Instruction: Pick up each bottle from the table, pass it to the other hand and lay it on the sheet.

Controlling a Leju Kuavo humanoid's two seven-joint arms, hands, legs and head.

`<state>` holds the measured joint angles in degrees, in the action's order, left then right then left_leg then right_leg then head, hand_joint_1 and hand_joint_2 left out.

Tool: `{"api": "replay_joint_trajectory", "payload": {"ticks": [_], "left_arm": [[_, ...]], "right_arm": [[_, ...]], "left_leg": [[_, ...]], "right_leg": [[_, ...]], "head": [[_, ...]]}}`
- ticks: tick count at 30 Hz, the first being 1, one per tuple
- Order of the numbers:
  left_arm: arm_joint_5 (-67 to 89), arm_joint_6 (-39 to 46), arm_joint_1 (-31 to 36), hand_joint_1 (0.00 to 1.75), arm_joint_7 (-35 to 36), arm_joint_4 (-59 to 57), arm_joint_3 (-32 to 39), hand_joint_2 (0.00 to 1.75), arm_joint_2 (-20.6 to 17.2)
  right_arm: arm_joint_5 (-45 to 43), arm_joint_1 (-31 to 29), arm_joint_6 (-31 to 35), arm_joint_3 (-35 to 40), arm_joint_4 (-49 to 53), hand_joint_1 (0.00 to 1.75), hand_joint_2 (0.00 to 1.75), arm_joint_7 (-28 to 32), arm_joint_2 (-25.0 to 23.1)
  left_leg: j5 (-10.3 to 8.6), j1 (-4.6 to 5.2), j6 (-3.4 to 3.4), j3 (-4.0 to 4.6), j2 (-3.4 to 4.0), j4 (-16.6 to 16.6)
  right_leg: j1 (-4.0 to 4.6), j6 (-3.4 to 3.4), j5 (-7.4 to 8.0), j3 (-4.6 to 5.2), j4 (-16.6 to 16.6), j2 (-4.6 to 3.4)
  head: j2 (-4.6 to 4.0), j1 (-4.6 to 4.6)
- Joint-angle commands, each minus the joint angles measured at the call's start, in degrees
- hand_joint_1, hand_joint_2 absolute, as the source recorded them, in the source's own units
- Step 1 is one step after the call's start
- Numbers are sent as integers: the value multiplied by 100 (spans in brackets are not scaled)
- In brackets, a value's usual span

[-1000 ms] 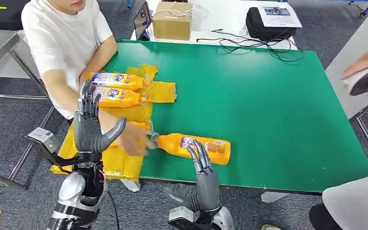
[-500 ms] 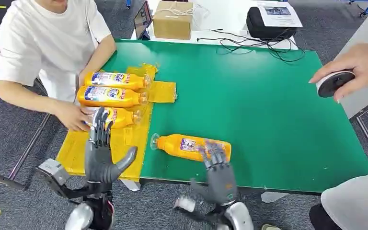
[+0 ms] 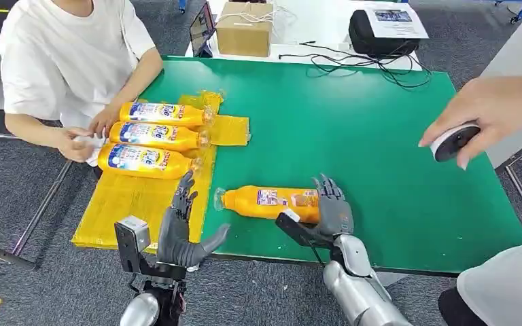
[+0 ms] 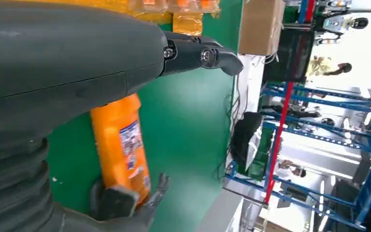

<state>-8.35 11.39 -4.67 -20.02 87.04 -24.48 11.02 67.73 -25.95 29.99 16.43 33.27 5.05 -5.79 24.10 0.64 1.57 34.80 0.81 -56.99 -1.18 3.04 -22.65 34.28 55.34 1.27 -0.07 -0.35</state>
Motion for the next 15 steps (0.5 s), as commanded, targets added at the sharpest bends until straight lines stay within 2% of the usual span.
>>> {"api": "replay_joint_trajectory", "payload": {"ticks": [1, 3, 5, 10, 15], "left_arm": [[10, -137, 381, 0, 162, -649, -175, 175, -45], [-17, -180, 475, 0, 206, -745, -186, 175, -28], [-22, -195, 539, 0, 212, -809, -202, 175, -19], [-61, -238, 659, 0, 224, -867, -273, 175, -19], [-81, -254, 710, 0, 243, -855, -304, 175, -26]], "right_arm": [[-185, -647, -738, 391, -1052, 0, 175, 256, 184], [-93, -787, -889, 545, -1140, 0, 175, 311, 153], [-219, -857, -984, 497, -1196, 0, 175, 353, 100], [-23, -897, -762, 851, -1243, 0, 175, 448, 5], [92, -874, -814, 1071, -1302, 0, 175, 532, -94]], "left_leg": [[12, -17, -16, -37, -19, -3], [1, -4, -6, -13, -9, 2], [5, -11, -13, -20, -13, -4], [5, -10, -14, -33, -9, 0], [2, -6, -7, -30, -5, 3]], "right_leg": [[14, -18, -10, -47, -8, -3], [2, -9, -1, -18, -3, -2], [9, -16, -2, -27, -2, -5], [9, -16, 0, -33, -4, -9], [6, -7, 1, -29, -5, -6]], "head": [[0, -2], [0, -2], [0, 0], [0, 0], [0, 0]]}}
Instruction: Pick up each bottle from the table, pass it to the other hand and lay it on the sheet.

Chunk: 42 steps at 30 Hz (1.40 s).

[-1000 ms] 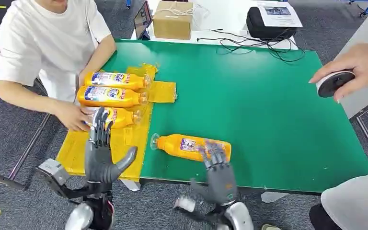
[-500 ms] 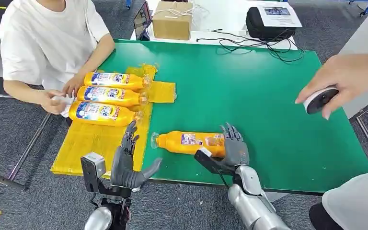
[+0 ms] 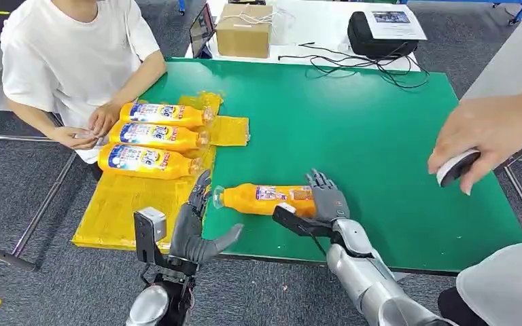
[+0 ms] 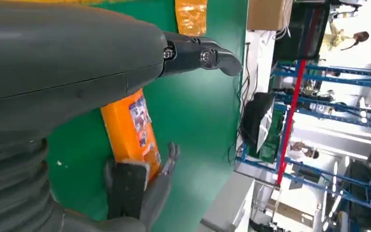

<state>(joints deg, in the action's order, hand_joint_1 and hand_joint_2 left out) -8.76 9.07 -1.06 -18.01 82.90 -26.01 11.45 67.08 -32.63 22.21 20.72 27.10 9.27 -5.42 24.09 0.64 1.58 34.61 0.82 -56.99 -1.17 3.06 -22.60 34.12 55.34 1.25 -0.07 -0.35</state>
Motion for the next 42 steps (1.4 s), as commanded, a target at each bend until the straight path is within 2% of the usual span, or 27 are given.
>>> {"api": "replay_joint_trajectory", "payload": {"ticks": [1, 2, 3, 4, 6, 13, 18, 22, 28, 32, 35, 37, 39, 42], "left_arm": [[-57, -45, 379, 0, 62, -472, -167, 175, -69], [-88, -68, 391, 0, 82, -491, -172, 175, -66], [-435, -302, 429, 0, 318, -559, -167, 175, -63], [-466, -372, 461, 0, 347, -585, -208, 175, -107], [-474, -489, 532, 0, 292, -592, -287, 175, -209], [-525, -542, 526, 0, 314, -554, -288, 175, -223], [-568, -639, 566, 0, 353, -553, -294, 175, -290], [-567, -668, 556, 0, 357, -553, -208, 175, -292], [-580, -681, 535, 0, 376, -551, -175, 175, -332], [-620, -658, 482, 0, 359, -468, -43, 175, -348], [-931, -533, 298, 0, 20, -213, 317, 175, -252], [-1139, -339, 29, 0, -300, 74, 690, 175, -145], [-1656, -403, -286, 0, -269, 316, 969, 175, -107], [-1936, -516, -699, 0, -611, 665, 1141, 175, -101]], "right_arm": [[105, -202, -79, 625, -697, 0, 175, 169, -144], [58, -200, -106, 605, -703, 0, 175, 201, -151], [97, -221, -172, 720, -739, 148, 175, 298, -156], [100, -252, -301, 758, -788, 175, 175, 326, -176], [-28, -315, -868, 785, -887, 175, 175, 417, -233], [-77, -239, -940, 822, -886, 175, 175, 440, -207], [-277, -199, -1555, 884, -970, 175, 175, 432, -87], [-659, -70, -1616, 731, -954, 175, 175, 435, -69], [-708, 0, -1575, 706, -947, 175, 175, 426, -70], [-1680, 249, -1804, 25, -809, 175, 175, 940, -126], [-2803, 574, -1710, -691, -467, 175, 175, 2128, -310], [-3568, 812, -1660, -1115, -48, 175, 175, 2727, -558], [-4123, 1227, -1450, -1143, 782, 175, 175, 3073, -753], [-5035, 1931, -1390, -708, 2214, 175, 175, 3073, -735]], "left_leg": [[11, -13, -15, -24, -8, 2], [8, -11, -12, -17, -9, 1], [3, -7, -9, -13, -9, 5], [9, -12, -13, -21, -13, 0], [9, -15, -15, -23, -10, 0], [11, -14, -21, -40, 5, 8], [10, -12, -17, -46, 5, 10], [9, -10, -14, -54, 13, 11], [9, -13, -16, -60, 8, 11], [8, -16, -18, -70, 0, 14], [9, -24, -24, -81, -7, 21], [20, -21, -28, -84, 13, 13], [23, -14, -23, -69, 38, 6], [33, -25, -30, -60, 38, 3]], "right_leg": [[11, -16, -10, -26, -5, -8], [9, -13, -7, -19, -4, -4], [5, -9, -5, -15, -6, 0], [10, -14, -10, -26, -5, -2], [12, -17, -9, -26, -5, -6], [11, -20, -6, -35, -10, -8], [9, -15, -6, -42, -13, -6], [7, -12, -5, -46, -14, -8], [10, -15, -5, -53, -17, -6], [13, -18, -7, -63, -21, -1], [20, -24, -7, -77, -32, 1], [18, -23, -8, -75, -21, -17], [11, -16, -5, -55, -9, -36], [21, -24, -14, -48, -5, -43]], "head": [[0, 0], [0, 0], [0, 0], [0, 0], [0, 0], [0, 0], [0, 0], [0, 0], [0, 0], [0, 0], [0, -2], [0, -2], [0, -2], [0, 0]]}}
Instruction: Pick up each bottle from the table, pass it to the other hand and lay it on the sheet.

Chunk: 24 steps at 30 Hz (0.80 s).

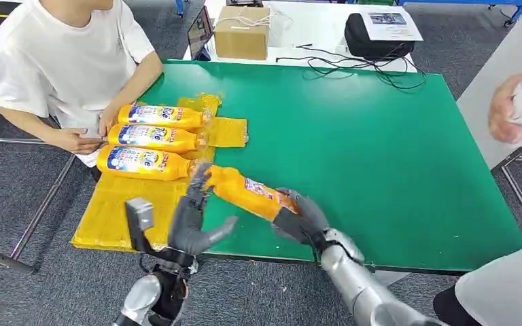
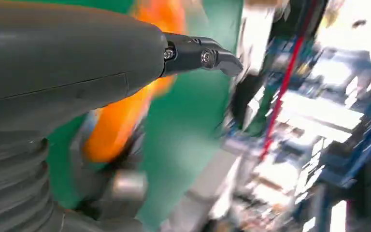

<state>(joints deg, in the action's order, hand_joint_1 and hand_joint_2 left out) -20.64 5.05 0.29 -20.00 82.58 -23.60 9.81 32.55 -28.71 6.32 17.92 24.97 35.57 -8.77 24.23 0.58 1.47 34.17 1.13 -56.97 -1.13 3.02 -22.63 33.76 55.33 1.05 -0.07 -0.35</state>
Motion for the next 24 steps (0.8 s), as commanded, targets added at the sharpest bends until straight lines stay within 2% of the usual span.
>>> {"api": "replay_joint_trajectory", "payload": {"ticks": [1, 5, 6, 9, 17, 19, 22, 24], "left_arm": [[-769, -124, -936, 0, -512, 814, 946, 175, 94], [-372, 50, -1257, 0, -885, 1105, 890, 175, 80], [-341, 61, -1289, 0, -897, 1104, 859, 175, 71], [-305, 22, -1442, 0, -931, 1051, 771, 175, 53], [-348, -13, -1422, 0, -951, 1001, 780, 175, 70], [-583, -237, -1518, 0, -739, 974, 727, 175, 22], [-747, -550, -1577, 0, -494, 783, 503, 175, -81], [-743, -706, -1385, 0, -425, 487, 217, 175, -218]], "right_arm": [[-1804, 1692, 148, -348, 2730, 175, 175, 443, -376], [-2374, 2362, 189, -198, 3817, 175, 175, 443, -292], [-2418, 2453, 204, -180, 3945, 175, 175, 443, -291], [-2546, 2745, 319, -107, 4442, 175, 175, 443, -242], [-2553, 2732, 349, -104, 4446, 175, 175, 443, -205], [-2525, 2779, 520, -73, 4556, 175, 175, 443, -223], [-2368, 2713, 471, 166, 4419, 175, 175, 394, -224], [-1886, 2542, 445, 580, 4142, 175, 175, 177, -138]], "left_leg": [[14, -16, -15, -2, -2, -1], [12, -17, -10, 38, -19, -3], [28, -25, -15, 22, -23, -8], [16, -14, -13, 45, -28, -3], [22, -14, -12, 49, -34, -2], [23, -16, -14, 44, -34, -1], [30, -19, -16, 29, -27, 1], [29, -18, -15, 28, -26, 3]], "right_leg": [[15, -16, -13, -2, -3, -12], [16, -13, -19, 29, 1, 1], [23, -19, -32, 10, 3, -3], [13, -19, -26, 31, 1, 7], [14, -21, -24, 36, -6, 7], [16, -23, -25, 31, -7, 5], [18, -25, -30, 19, -10, -5], [18, -24, -29, 18, -12, -6]], "head": [[0, 0], [0, 0], [0, -2], [0, -2], [0, 0], [0, -2], [0, -2], [0, 0]]}}
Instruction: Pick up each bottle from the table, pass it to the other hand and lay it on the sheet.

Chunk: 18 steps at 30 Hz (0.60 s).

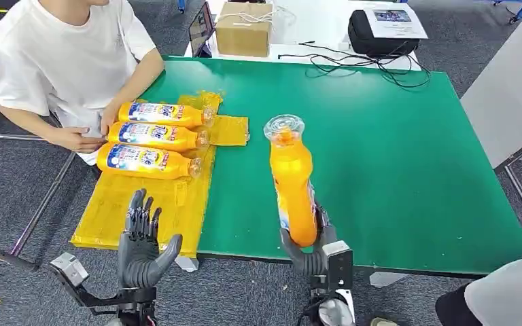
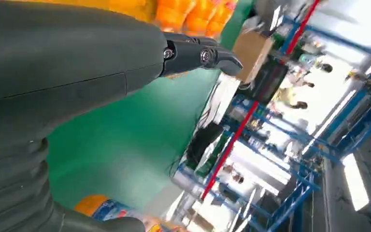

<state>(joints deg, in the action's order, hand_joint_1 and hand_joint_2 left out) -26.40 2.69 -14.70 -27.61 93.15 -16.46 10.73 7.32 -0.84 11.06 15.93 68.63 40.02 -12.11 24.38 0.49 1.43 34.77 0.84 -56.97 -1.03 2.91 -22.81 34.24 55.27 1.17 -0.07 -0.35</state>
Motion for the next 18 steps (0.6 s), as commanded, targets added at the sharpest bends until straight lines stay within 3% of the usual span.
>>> {"api": "replay_joint_trajectory", "payload": {"ticks": [1, 9, 18], "left_arm": [[-277, -565, 207, 0, 372, -721, -577, 175, -344], [-205, -590, 530, 0, 406, -906, -1030, 175, -368], [-377, -775, 751, 0, 294, -739, -1124, 175, -371]], "right_arm": [[992, -303, 104, 1016, -376, 175, 175, -314, 237], [1703, -212, 464, 2067, -924, 175, 175, -334, 225], [1560, -498, 201, 2341, -1464, 175, 175, -327, 165]], "left_leg": [[21, -12, -14, -42, 2, 2], [5, -7, -10, -23, -9, 9], [6, -10, -10, -23, -5, 6]], "right_leg": [[9, -16, -16, -41, -6, -20], [6, -11, -6, -23, -10, -1], [8, -15, -8, -26, -9, -6]], "head": [[0, -2], [0, 0], [0, -4]]}}
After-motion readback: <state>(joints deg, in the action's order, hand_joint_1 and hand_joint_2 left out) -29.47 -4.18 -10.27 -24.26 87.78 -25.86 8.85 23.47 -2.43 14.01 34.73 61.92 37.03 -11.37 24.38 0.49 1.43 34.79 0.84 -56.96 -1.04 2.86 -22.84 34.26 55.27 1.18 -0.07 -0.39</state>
